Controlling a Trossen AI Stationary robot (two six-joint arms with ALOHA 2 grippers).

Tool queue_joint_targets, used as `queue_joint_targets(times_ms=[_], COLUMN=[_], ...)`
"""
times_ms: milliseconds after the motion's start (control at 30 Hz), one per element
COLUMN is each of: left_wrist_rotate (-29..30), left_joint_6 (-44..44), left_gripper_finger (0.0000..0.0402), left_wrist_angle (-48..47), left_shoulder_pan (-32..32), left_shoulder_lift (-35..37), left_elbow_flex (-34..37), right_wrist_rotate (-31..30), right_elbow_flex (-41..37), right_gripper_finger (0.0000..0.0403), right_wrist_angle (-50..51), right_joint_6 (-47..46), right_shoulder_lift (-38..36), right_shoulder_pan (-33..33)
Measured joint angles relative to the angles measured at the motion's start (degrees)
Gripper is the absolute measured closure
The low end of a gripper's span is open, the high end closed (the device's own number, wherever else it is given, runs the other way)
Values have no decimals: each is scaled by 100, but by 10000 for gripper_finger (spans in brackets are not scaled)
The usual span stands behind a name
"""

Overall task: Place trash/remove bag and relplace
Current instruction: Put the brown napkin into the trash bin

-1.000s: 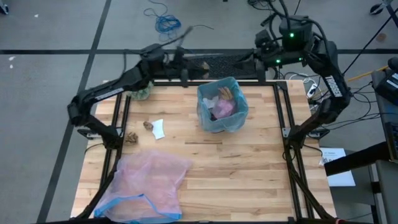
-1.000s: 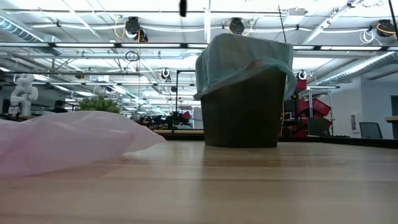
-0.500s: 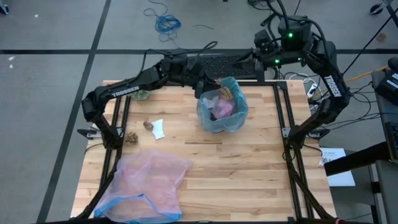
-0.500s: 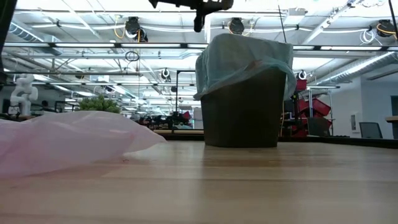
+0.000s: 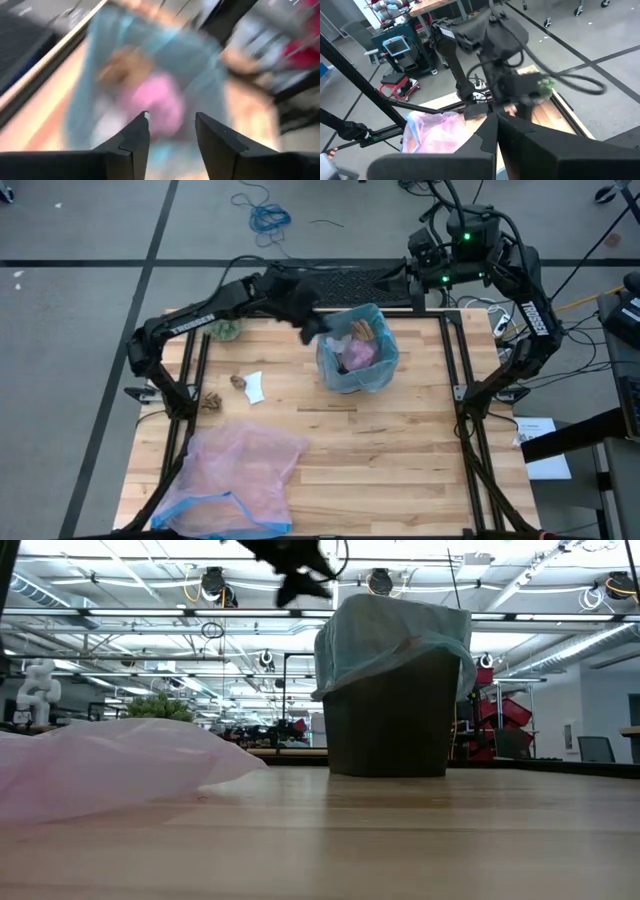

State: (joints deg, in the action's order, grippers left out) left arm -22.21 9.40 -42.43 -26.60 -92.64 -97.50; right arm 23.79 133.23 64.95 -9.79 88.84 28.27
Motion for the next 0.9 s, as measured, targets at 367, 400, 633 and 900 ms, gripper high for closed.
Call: queue_joint_targets(times_ms=[367,400,633,900], left_wrist_rotate=[1648,1666,1683,1892], left_joint_6=[511,626,936,1330], left_gripper_finger=[299,299,299,299], left_wrist_angle=[-4195,-4453,-4645,-4020], left_shoulder_pan=[200,242,615,752], left_shoulder_lift=[323,323,416,891], left_elbow_flex=[-582,-509,579,2563], right_wrist_rotate=[6,6,6,6], right_elbow_flex=[0,0,0,0], right_gripper_finger=[403,403,403,403], right_wrist_angle=[9,9,17,24], right_joint_6=[342,342,366,473], right_shoulder_lift=[0,0,0,0], right_shoulder_pan=[0,-2,0,0])
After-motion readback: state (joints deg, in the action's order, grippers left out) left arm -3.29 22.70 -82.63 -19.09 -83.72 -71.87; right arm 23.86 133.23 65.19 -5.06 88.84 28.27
